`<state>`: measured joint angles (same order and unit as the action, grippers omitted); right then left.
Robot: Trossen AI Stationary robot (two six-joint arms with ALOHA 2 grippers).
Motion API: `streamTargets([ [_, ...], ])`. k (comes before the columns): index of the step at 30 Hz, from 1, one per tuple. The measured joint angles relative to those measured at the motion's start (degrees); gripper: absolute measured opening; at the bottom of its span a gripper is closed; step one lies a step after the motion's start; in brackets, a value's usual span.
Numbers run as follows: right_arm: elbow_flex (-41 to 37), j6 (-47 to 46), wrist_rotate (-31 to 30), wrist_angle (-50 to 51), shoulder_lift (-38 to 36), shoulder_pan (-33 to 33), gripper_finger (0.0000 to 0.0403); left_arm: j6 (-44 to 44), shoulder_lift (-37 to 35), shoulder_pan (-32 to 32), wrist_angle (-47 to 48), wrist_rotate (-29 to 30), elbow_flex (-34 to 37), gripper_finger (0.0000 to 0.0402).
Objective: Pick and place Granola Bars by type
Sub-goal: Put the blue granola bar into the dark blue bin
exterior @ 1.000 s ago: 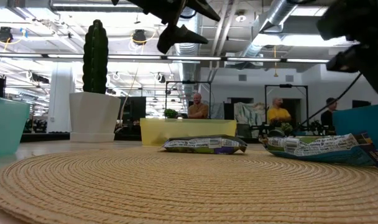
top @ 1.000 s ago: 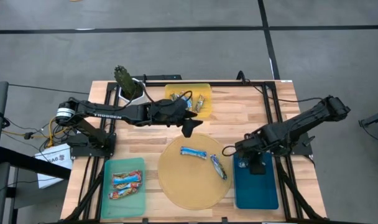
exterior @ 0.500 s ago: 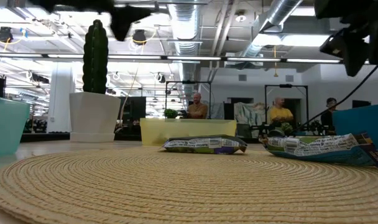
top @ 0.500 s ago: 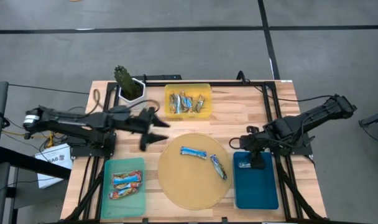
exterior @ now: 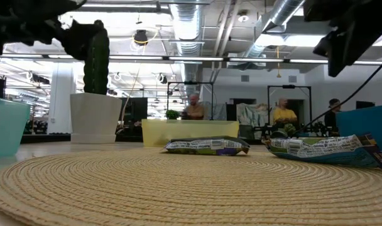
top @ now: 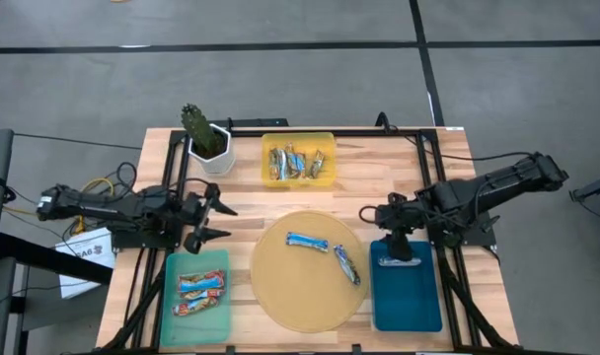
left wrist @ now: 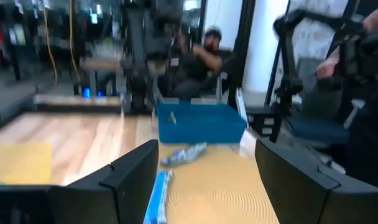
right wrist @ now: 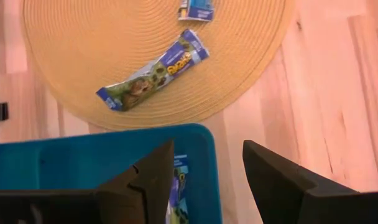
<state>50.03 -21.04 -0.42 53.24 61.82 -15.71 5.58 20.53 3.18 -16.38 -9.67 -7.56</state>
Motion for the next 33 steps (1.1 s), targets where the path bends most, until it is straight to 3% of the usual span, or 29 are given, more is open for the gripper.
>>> streamTargets([
  [10,0.00,0.00,0.29,-1.43,0.00,3.92,0.0176,-0.23,-11.59,0.02,0.02,4.11,6.88,0.0261],
  [21,0.00,0.92,0.41,-9.09,0.02,6.43,0.0173,-1.41,-20.08,0.01,12.16,9.96,6.99,0.0261],
  [33,1.65,1.49,-2.64,-17.49,4.21,9.72,0.0162,1.67,-20.19,0.00,14.36,10.36,7.03,0.0261],
])
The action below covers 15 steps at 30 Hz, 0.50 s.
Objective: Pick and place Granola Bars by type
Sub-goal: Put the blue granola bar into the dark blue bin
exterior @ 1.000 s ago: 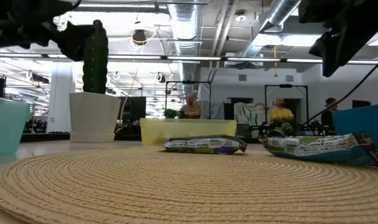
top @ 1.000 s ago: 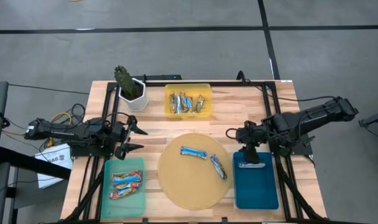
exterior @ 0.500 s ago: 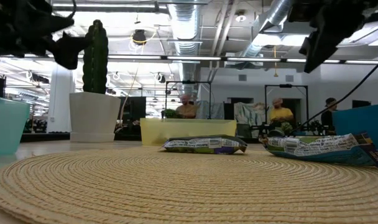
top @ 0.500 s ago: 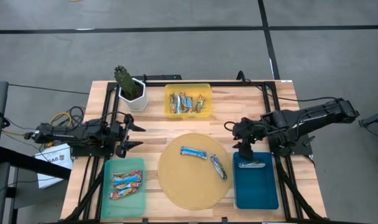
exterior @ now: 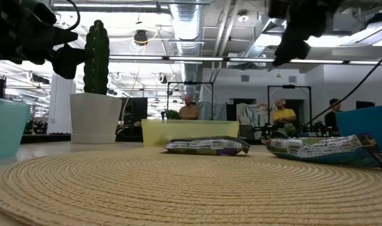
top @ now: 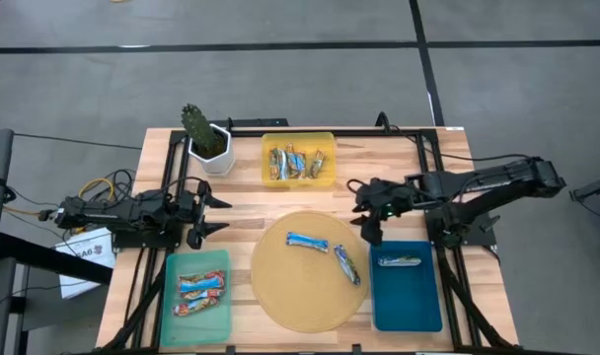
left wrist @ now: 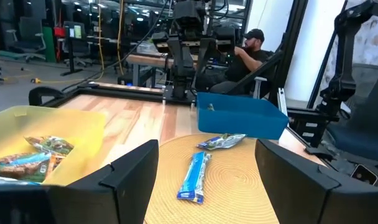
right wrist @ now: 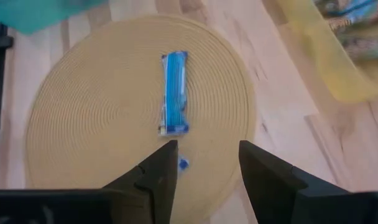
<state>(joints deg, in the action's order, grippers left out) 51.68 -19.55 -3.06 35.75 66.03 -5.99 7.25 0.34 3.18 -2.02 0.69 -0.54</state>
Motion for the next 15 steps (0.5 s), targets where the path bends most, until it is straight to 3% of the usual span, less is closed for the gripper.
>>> streamTargets([
  [15,18.50,5.51,-0.40,1.93,21.21,0.14,0.0151,-0.42,0.02,0.00,0.07,-0.04,0.07,0.0261],
])
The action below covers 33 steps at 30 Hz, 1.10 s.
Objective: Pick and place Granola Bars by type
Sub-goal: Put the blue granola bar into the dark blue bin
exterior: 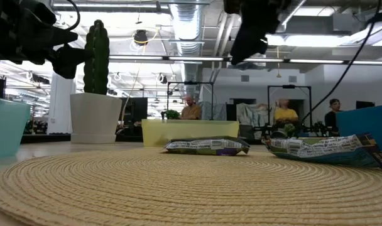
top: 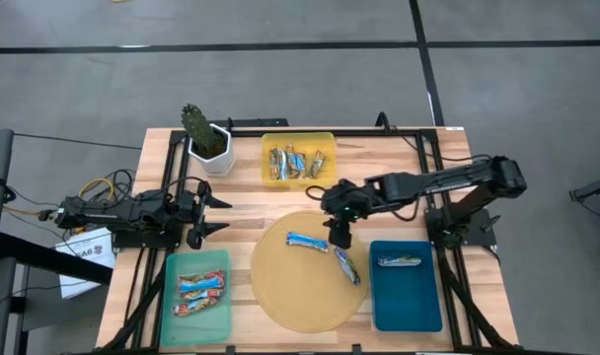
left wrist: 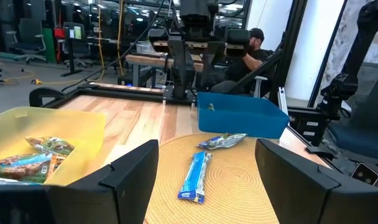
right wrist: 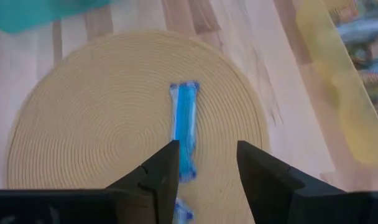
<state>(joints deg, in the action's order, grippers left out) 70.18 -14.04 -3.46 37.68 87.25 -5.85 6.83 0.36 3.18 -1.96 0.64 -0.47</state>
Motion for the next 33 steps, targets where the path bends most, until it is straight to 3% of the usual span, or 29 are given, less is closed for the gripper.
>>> streamTargets([
  [10,7.56,0.55,0.33,-1.68,8.86,-0.13,0.0148,0.00,0.01,0.00,0.02,-0.05,0.04,0.0261],
  [22,8.30,0.43,3.56,-2.52,15.40,-1.66,0.0148,0.00,0.02,0.00,0.04,-0.04,0.07,0.0261],
  [26,8.48,-1.12,1.80,-2.48,16.56,-2.22,0.0146,0.00,0.02,0.00,0.02,-0.02,0.07,0.0261],
  [33,8.28,-1.40,1.25,-1.11,20.55,-3.87,0.0186,0.00,0.00,0.01,0.02,-0.02,0.09,0.0261],
])
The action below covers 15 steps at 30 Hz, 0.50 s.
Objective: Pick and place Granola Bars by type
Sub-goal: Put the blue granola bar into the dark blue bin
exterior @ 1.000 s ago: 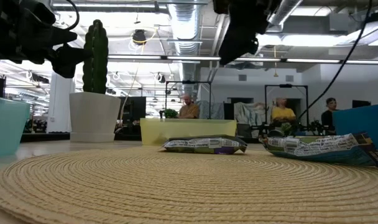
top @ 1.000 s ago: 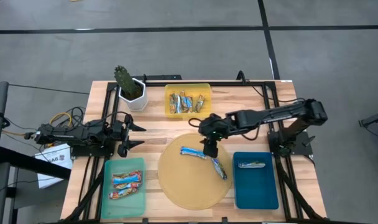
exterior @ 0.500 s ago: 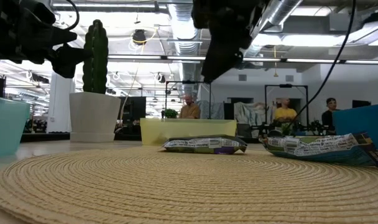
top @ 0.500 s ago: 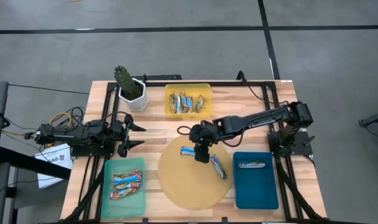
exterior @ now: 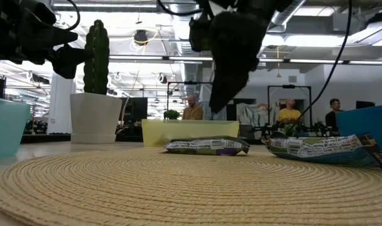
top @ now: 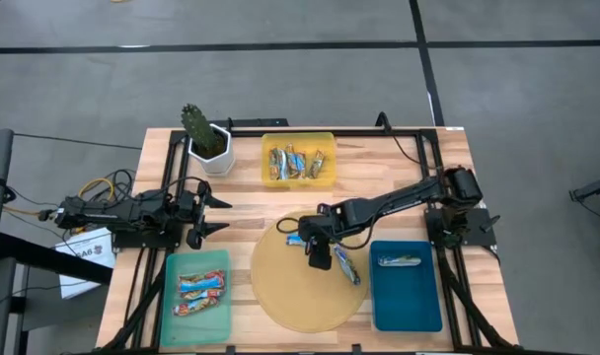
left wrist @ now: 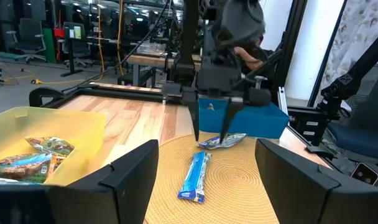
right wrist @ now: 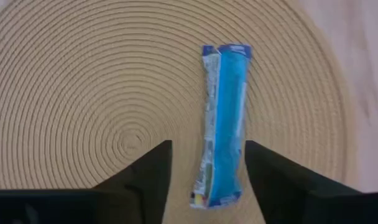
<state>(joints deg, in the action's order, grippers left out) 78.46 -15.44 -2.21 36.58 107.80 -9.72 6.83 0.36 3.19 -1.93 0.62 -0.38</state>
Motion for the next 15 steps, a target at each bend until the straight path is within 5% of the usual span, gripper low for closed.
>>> streamTargets([
  [7,0.40,-1.05,-1.30,-1.76,3.17,-0.28,0.0261,0.00,0.00,0.00,0.00,0.00,0.00,0.0261],
  [15,0.90,-0.59,-2.46,-2.35,7.62,-0.30,0.0276,0.00,0.02,-0.01,0.02,0.01,0.00,0.0261],
])
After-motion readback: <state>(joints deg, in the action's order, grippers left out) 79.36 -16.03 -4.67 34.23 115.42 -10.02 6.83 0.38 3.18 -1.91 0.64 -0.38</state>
